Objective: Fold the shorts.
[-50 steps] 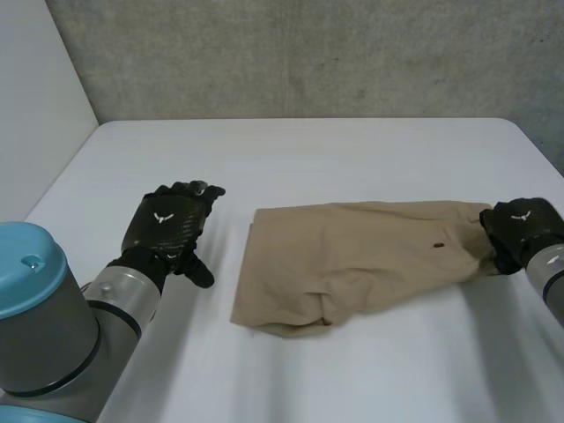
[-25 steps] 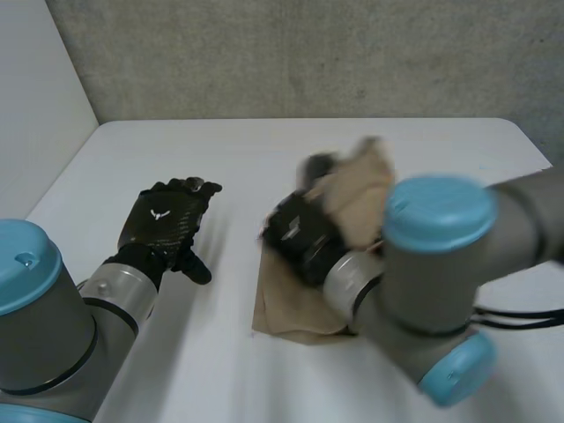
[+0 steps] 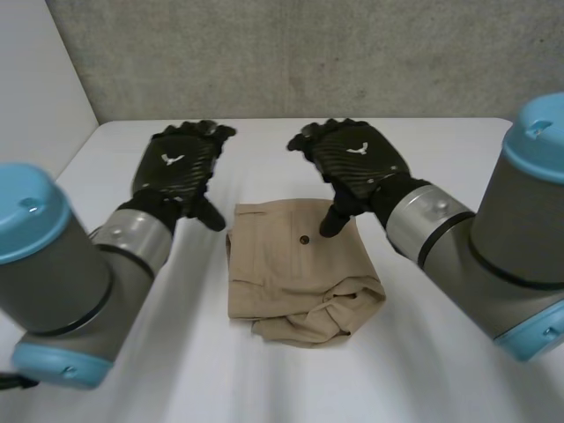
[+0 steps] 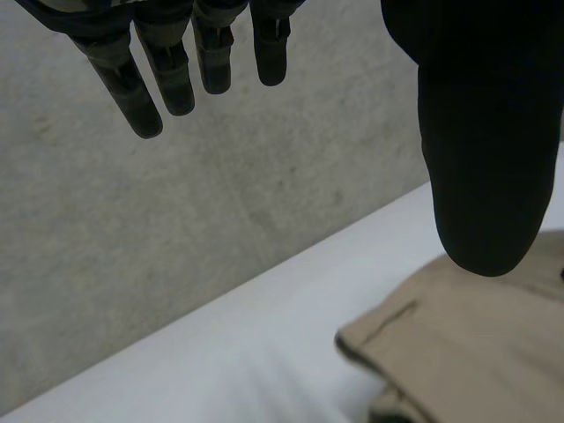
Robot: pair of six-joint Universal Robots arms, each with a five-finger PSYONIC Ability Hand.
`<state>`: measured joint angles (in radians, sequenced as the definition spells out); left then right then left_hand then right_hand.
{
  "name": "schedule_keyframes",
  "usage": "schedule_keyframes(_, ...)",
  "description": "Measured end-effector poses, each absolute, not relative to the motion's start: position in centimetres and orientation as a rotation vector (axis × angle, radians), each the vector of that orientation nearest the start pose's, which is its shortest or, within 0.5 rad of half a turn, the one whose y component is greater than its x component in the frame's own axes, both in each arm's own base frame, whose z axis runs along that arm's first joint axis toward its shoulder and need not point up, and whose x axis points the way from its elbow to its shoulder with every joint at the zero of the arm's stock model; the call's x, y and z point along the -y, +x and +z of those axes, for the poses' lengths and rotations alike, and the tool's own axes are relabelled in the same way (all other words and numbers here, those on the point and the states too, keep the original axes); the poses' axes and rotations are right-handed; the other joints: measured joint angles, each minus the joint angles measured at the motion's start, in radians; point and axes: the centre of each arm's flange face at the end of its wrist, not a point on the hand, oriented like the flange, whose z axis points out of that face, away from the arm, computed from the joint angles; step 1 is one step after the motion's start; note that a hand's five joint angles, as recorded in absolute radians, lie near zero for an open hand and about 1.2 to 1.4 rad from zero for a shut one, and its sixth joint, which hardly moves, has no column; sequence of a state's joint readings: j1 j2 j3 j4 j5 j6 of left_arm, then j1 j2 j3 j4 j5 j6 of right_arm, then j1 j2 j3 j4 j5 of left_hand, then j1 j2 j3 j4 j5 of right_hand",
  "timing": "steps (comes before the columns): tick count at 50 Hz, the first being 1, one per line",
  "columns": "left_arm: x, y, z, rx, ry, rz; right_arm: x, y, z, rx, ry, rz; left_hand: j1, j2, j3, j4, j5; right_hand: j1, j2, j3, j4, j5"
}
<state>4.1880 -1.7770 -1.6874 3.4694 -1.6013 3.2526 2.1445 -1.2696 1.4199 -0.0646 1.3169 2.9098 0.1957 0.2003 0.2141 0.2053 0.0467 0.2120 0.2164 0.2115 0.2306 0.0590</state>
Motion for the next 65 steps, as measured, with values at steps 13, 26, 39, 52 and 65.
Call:
schedule_keyframes(13, 24.3, -33.5, 18.1, -2.548, 0.862, -2.154, 26.0, 32.7, 20.2, -2.071, -0.955, -1.551, 0.0, 0.0, 0.0, 0.0, 0.0, 0.0, 0.0, 0.0, 0.0, 0.0)
schedule_keyframes(26, 24.0, -32.3, 11.9, -2.724, 0.871, -1.728, 28.3, 31.2, 14.6, -2.337, -1.071, -1.425, -0.034, -0.001, -0.007, 0.0, 0.0, -0.033, 0.0, 0.0, 0.0, -0.002)
schedule_keyframes(39, 22.1, -32.1, 15.2, -2.697, 0.91, -1.813, 28.9, 29.6, 17.7, -2.331, -1.111, -1.561, -0.038, -0.019, -0.008, 0.0, 0.0, -0.06, -0.014, 0.0, 0.0, -0.004)
schedule_keyframes(52, 21.6, -29.8, 31.3, -2.348, 0.671, -2.447, 27.6, 27.8, 32.1, -1.975, -0.584, -2.074, -0.035, -0.019, -0.008, -0.001, 0.0, -0.06, -0.014, 0.0, 0.0, -0.01)
schedule_keyframes(65, 23.4, -23.3, 37.5, -2.354, 0.387, -2.375, 26.5, 23.7, 36.5, -2.02, -0.391, -2.27, -0.038, -0.019, -0.008, -0.001, 0.0, -0.06, -0.014, 0.0, 0.0, -0.01)
